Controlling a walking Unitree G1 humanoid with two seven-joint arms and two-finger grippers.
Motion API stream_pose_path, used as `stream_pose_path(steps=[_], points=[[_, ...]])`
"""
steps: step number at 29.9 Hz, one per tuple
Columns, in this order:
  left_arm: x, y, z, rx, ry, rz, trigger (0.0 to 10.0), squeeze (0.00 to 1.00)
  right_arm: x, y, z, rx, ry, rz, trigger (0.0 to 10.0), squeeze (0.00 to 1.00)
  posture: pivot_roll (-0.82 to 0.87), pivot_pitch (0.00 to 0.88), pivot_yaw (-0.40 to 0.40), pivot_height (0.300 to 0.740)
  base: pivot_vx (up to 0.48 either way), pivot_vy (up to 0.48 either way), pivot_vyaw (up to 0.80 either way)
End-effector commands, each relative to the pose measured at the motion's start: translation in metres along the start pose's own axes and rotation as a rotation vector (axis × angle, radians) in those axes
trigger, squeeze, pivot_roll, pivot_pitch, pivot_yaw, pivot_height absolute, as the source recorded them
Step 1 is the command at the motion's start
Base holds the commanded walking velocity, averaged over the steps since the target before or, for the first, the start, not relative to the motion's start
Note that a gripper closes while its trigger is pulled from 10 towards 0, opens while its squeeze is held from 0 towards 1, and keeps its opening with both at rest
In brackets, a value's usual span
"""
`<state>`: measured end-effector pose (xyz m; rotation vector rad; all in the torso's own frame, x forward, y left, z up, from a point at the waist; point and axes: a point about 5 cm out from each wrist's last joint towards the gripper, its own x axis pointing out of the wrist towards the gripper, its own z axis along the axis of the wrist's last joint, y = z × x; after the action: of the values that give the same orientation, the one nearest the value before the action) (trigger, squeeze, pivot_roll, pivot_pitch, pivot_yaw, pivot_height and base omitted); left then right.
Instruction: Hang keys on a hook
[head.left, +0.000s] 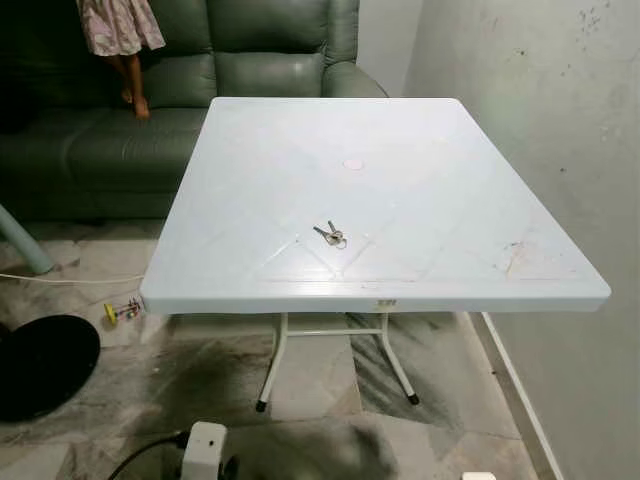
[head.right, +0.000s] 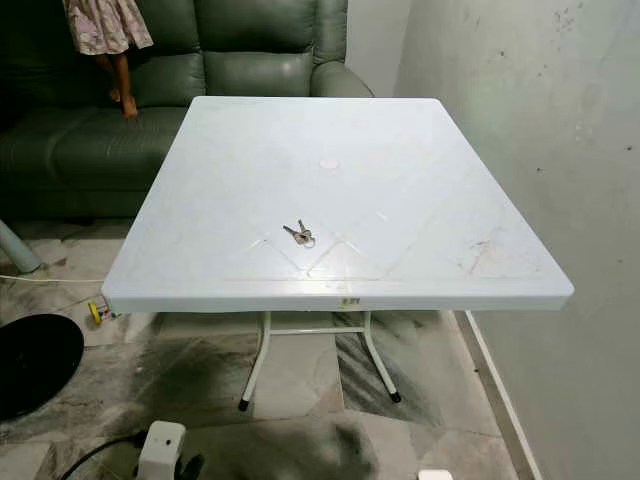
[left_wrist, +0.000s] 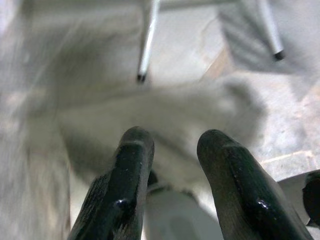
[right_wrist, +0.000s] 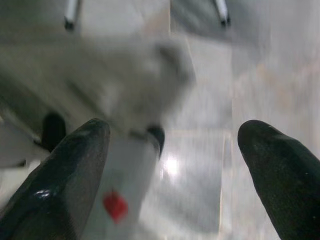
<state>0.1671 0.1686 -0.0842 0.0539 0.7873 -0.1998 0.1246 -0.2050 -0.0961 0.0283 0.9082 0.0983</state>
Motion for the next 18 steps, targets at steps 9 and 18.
stream_pose_path(steps=[9,18], points=[[0.003,-0.01,0.059,0.14,-0.367,-0.147,10.0,0.0,0.004,0.012,0.082,-0.144,-0.447,0.186,10.0,0.0,0.1,0.0,-0.055,0.736,0.0,0.0,0.0],[-0.006,-0.024,0.103,0.276,-0.642,-0.243,10.0,0.0,-0.005,0.02,0.115,-0.176,-0.665,0.267,10.0,0.0,0.1,0.0,-0.06,0.736,0.0,0.0,0.0]])
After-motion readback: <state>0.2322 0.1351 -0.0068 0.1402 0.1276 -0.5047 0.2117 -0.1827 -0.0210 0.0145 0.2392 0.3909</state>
